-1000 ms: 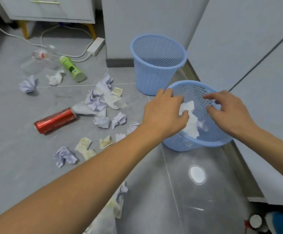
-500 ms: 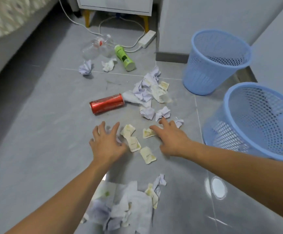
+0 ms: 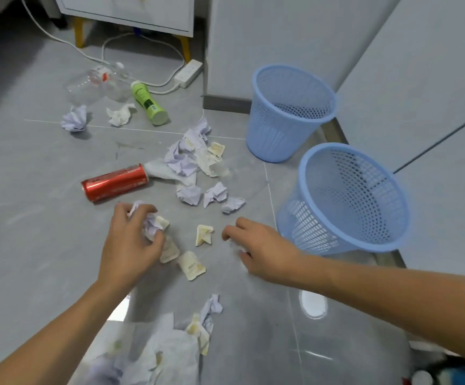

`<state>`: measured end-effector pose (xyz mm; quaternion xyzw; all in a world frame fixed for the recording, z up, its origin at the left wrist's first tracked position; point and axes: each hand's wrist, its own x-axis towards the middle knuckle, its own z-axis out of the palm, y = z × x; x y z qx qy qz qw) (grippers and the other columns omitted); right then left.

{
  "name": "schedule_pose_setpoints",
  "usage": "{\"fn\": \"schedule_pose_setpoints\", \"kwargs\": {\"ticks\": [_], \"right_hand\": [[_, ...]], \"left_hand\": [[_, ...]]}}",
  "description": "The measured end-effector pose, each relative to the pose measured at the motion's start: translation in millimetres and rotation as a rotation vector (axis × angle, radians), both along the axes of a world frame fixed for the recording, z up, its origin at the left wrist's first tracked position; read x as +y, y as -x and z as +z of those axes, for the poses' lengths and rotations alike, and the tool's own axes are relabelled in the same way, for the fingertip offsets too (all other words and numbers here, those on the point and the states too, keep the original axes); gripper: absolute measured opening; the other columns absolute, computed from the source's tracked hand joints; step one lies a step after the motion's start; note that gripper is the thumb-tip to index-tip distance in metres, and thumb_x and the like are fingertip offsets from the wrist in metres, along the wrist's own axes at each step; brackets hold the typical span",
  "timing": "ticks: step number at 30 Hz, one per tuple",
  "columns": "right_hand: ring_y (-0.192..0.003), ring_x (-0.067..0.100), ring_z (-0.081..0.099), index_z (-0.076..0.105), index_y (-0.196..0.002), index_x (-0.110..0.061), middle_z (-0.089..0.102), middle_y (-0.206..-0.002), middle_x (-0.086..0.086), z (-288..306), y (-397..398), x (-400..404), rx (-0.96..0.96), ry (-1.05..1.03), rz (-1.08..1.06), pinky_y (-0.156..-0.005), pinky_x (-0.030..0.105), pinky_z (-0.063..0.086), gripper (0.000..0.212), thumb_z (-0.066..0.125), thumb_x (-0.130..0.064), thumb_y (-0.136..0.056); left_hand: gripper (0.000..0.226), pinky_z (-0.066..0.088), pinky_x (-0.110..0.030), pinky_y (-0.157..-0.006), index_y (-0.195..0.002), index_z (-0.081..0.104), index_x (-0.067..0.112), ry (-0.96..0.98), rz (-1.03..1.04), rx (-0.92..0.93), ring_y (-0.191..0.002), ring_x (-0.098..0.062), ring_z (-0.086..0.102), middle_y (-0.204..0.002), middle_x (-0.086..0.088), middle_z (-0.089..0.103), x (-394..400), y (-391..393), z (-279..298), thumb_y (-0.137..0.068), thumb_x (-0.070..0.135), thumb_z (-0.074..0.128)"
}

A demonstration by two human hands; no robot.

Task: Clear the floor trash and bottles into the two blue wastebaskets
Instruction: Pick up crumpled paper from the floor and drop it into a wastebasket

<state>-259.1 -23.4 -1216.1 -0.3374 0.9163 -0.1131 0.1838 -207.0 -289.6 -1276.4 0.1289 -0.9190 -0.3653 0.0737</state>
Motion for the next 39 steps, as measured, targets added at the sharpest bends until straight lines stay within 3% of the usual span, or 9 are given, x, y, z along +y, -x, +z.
{"fn": "schedule_pose_setpoints", "kwargs": {"ticks": [5, 8, 13, 18, 22, 25, 30, 34, 39], "right_hand": [[-0.085, 0.011, 0.058, 0.060, -0.116, -0.024, 0.062, -0.101, -0.005, 113.8, 22.9, 71.1, 0.320, 0.365, -0.323, -0.072, 0.024, 0.050, 0.030, 0.067, -0.010, -0.090], [-0.077, 0.013, 0.063, 0.060, -0.108, -0.024, 0.063, -0.091, -0.006, 134.1, 48.5, 139.1, 0.486, 0.438, -0.632, -0.069, 0.037, 0.057, 0.027, 0.066, -0.009, -0.086], [-0.087, 0.031, 0.071, 0.059, -0.123, -0.027, 0.062, -0.108, 0.008, 114.4, 55.8, 209.2, 0.373, 0.321, -0.878, -0.065, 0.050, 0.065, 0.045, 0.076, -0.031, -0.081], [-0.110, 0.039, 0.062, 0.051, -0.139, -0.024, 0.057, -0.125, 0.019, 126.7, 29.0, 198.2, 0.526, -0.050, -0.675, -0.098, 0.056, 0.050, 0.066, 0.060, -0.058, -0.084], [-0.095, 0.030, 0.062, 0.062, -0.112, -0.010, 0.060, -0.106, 0.013, 118.3, -17.5, 118.8, 0.547, 0.231, -0.407, -0.082, 0.051, 0.052, 0.024, 0.063, -0.022, -0.091], [-0.088, 0.021, 0.058, 0.061, -0.108, -0.016, 0.057, -0.102, 0.001, 63.8, -52.9, 51.3, 0.313, 0.206, -0.174, -0.072, 0.039, 0.053, 0.020, 0.062, -0.026, -0.091], [-0.118, 0.025, 0.047, 0.050, -0.137, -0.027, 0.043, -0.135, 0.001, -38.6, -89.9, -6.8, -0.085, -0.035, 0.122, -0.080, 0.045, 0.056, 0.055, 0.070, -0.034, -0.086], [-0.125, 0.032, 0.041, 0.043, -0.140, -0.027, 0.040, -0.142, 0.007, -84.6, -117.4, -11.6, -0.067, -0.193, 0.324, -0.070, 0.044, 0.058, 0.069, 0.074, -0.039, -0.079], [-0.102, 0.033, 0.053, 0.055, -0.114, -0.024, 0.055, -0.117, 0.010, -111.9, -130.3, 3.5, 0.104, -0.164, 0.339, -0.053, 0.037, 0.048, 0.046, 0.076, -0.025, -0.074]], "left_hand": [[0.046, 0.045, -0.027, -0.080, -0.130, 0.059, 0.024, -0.158, -0.328, 0.269, -0.100, -0.009, 0.053, -0.118, 0.003, 0.049, 105.8, 50.2, 94.2, -0.086, 0.022, 0.074], [0.047, 0.053, -0.032, -0.082, -0.130, 0.057, 0.025, -0.205, -0.503, 0.358, -0.103, -0.013, 0.057, -0.118, 0.004, 0.051, 176.1, 75.4, 134.2, -0.086, 0.031, 0.070], [0.076, 0.052, -0.048, -0.098, -0.149, 0.041, 0.035, 0.070, -0.634, 0.117, -0.131, -0.027, 0.049, -0.137, -0.005, 0.053, 260.5, 106.7, 157.0, -0.081, 0.054, 0.070], [0.071, 0.051, -0.047, -0.096, -0.147, 0.046, 0.030, 0.194, -0.583, 0.130, -0.128, -0.027, 0.049, -0.135, -0.006, 0.054, 231.0, 90.6, 144.3, -0.084, 0.060, 0.063], [0.030, 0.052, -0.038, -0.074, -0.110, 0.060, 0.023, 0.006, -0.340, 0.214, -0.092, -0.016, 0.059, -0.095, 0.007, 0.062, 161.3, 36.0, 102.4, -0.088, 0.044, 0.060], [0.020, 0.053, -0.040, -0.070, -0.100, 0.060, 0.026, 0.016, -0.322, 0.055, -0.084, -0.013, 0.058, -0.085, 0.011, 0.061, 122.7, -21.3, 52.1, -0.091, 0.044, 0.059], [0.042, 0.044, -0.036, -0.067, -0.104, 0.064, 0.024, 0.369, -0.618, -0.093, -0.094, -0.021, 0.052, -0.099, 0.006, 0.057, 49.4, -116.0, -6.4, -0.088, 0.062, 0.057], [0.076, 0.046, -0.043, -0.082, -0.135, 0.061, 0.027, 0.516, -0.684, -0.202, -0.118, -0.034, 0.051, -0.133, -0.009, 0.055, 11.6, -160.9, -24.8, -0.078, 0.077, 0.058], [0.072, 0.048, -0.046, -0.083, -0.142, 0.053, 0.030, 0.603, -0.784, -0.311, -0.121, -0.036, 0.052, -0.139, -0.013, 0.053, 3.1, -183.2, -46.1, -0.081, 0.068, 0.058]]}}
